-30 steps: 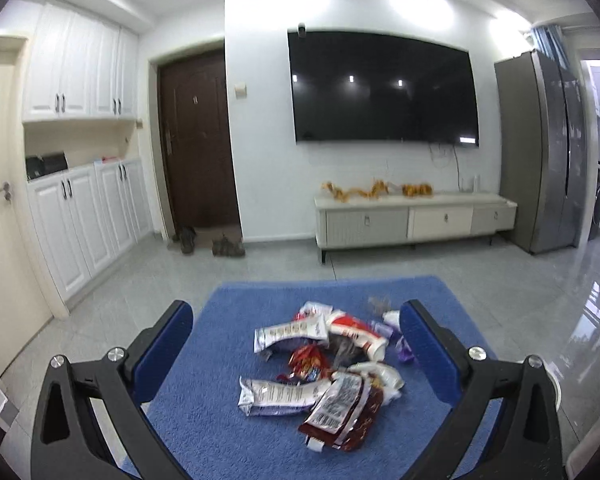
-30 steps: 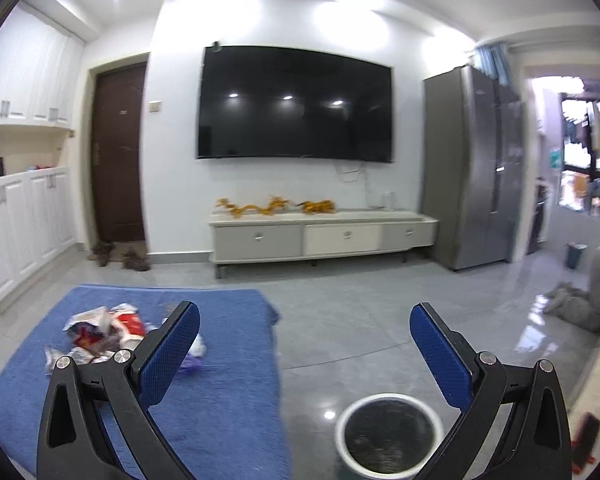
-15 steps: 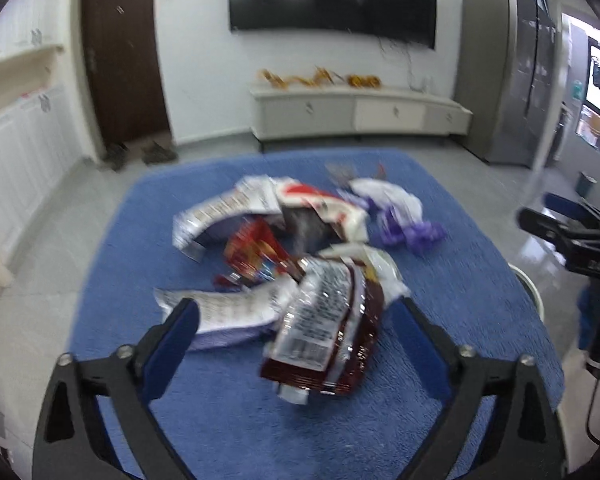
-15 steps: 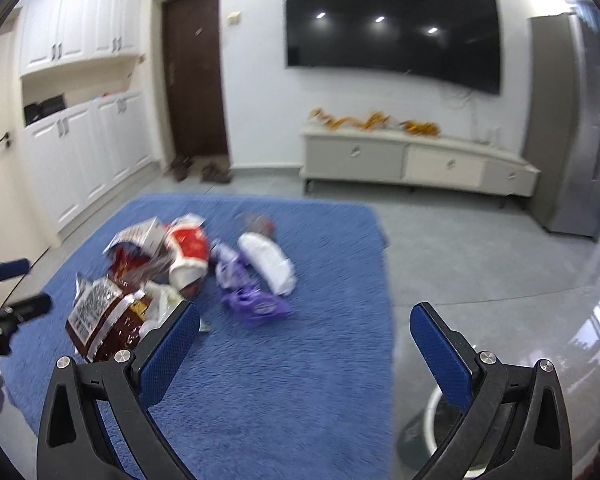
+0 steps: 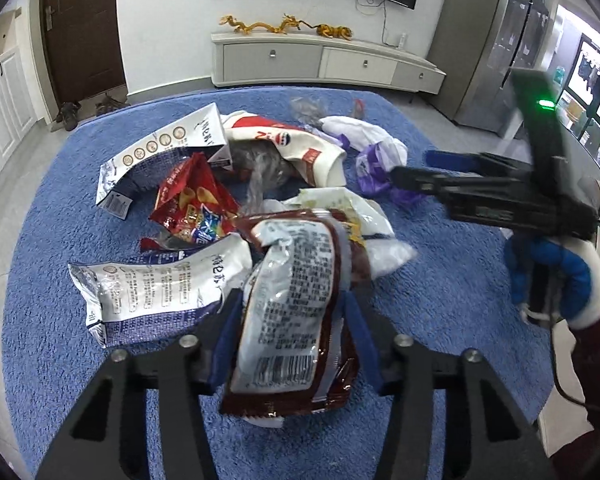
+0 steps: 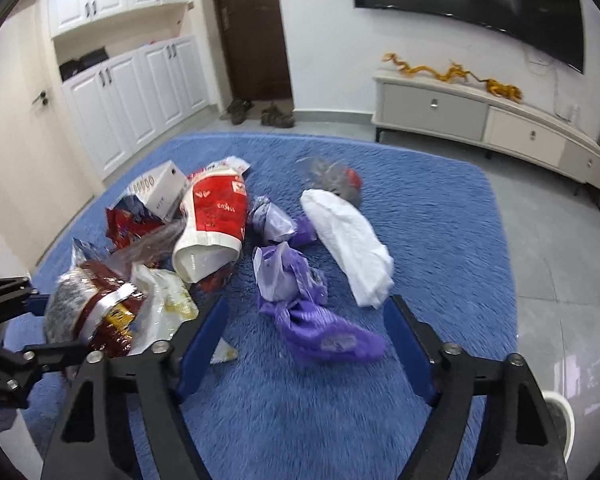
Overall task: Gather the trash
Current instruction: 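Grasp the brown-red chip bag with the left tool while the right tool grasps the purple bag, then carry both bags to the trash bin and open the right tool over it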
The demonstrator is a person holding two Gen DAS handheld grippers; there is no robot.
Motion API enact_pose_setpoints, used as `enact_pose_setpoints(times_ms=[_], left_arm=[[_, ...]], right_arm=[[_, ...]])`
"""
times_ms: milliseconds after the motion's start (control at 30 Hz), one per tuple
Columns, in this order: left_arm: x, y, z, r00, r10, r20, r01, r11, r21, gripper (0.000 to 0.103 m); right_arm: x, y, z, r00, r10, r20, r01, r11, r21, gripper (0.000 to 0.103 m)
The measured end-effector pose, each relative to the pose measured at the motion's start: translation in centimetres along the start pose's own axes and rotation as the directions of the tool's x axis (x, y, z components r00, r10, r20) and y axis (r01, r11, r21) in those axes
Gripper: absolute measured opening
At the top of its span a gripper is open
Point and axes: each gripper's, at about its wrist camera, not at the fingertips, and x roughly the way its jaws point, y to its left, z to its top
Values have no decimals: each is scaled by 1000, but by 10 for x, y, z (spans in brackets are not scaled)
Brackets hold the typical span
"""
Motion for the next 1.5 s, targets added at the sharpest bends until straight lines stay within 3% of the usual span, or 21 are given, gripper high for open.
enact_pose_setpoints(times_ms=[67, 200, 300, 500, 700, 1000, 1133, 1200, 1267, 1500], left_arm=[[-4, -1, -1, 1000, -14, 3, 14, 1000, -4, 32], [-13, -3, -7, 1000, -25, 12, 25, 1000, -13, 17], [-22, -4, -11, 999, -26, 27, 27, 999, -23, 12], [-60, -1, -13, 995, 1, 99, 3, 999, -38, 11], [-88, -3, -5, 991, -31, 129, 36, 998, -42, 11], [-57, -18, -21, 994, -104, 35, 106, 991, -75, 12], [-46, -23, -31, 996, -87, -2, 87, 994, -66, 13], [-46, -24, -35, 996, -88, -8, 87, 994, -66, 18], [-45, -23, -38, 996, -84, -10, 83, 994, -74, 34], [-52, -28, -45, 999, -45, 3, 45, 998, -43, 33]], right_arm=[[12, 2, 2, 1000, 0, -24, 0, 1000, -24, 70], [31, 2, -1, 996, 38, -82, -41, 998, -42, 35], [23, 4, -8, 994, 70, -83, -74, 996, -40, 30], [-14, 5, -21, 995, 98, -33, -99, 995, -22, 29], [-51, -10, -34, 994, 101, 29, -102, 994, 50, 30], [-71, -16, -77, 995, 96, -11, -94, 991, 99, 30], [-74, -21, -93, 995, 94, -40, -88, 989, 121, 30], [-75, -23, -99, 994, 94, -52, -86, 988, 129, 30], [-74, -23, -106, 994, 91, -62, -83, 988, 130, 30], [-76, -22, -120, 994, 88, -67, -78, 987, 142, 30]])
